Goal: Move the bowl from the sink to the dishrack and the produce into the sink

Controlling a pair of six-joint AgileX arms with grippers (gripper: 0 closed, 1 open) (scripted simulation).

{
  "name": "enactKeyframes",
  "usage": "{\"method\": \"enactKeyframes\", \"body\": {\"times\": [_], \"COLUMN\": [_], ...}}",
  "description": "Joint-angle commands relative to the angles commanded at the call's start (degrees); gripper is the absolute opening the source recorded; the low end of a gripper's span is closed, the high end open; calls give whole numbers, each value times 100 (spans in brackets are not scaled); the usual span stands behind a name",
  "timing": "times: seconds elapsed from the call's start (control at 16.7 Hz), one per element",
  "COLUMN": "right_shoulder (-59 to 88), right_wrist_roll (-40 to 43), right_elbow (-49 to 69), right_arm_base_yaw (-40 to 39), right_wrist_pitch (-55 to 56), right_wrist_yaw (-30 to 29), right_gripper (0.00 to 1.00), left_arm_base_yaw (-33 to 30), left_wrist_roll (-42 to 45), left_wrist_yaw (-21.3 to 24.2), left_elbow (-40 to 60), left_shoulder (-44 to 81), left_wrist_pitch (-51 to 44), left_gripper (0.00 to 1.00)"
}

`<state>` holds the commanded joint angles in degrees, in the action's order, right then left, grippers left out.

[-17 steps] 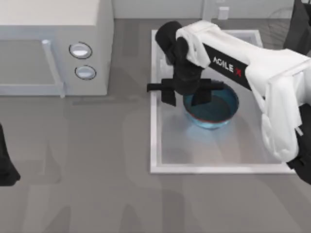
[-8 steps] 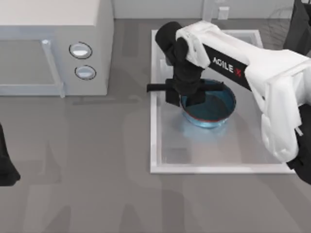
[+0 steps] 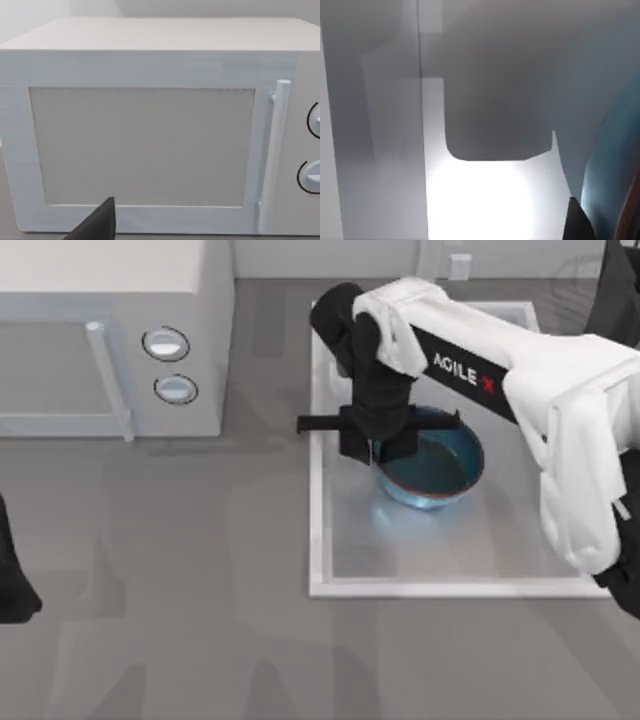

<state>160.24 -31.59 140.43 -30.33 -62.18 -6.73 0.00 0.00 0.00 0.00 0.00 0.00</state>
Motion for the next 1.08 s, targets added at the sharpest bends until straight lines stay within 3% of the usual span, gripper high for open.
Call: {"method": "enactKeyframes", "body": {"times": [0.78, 1.08], "right_shoulder": [-5008, -5933], "right_wrist_roll": [-2122, -2544], "right_elbow": [-2657, -3293], "right_arm_base_yaw": [-2109, -2613], "right_wrist_pitch": [-2256, -2791], "right_wrist_yaw": [-227, -308], "right_gripper": [0, 0], "left_arm_base_yaw": [0, 0], "left_wrist_roll": [0, 0], "left_wrist_yaw": [0, 0], "left_elbow": [0, 0], "left_shoulder": [0, 0], "left_wrist_pitch": [0, 0], "left_gripper": [100, 100]}}
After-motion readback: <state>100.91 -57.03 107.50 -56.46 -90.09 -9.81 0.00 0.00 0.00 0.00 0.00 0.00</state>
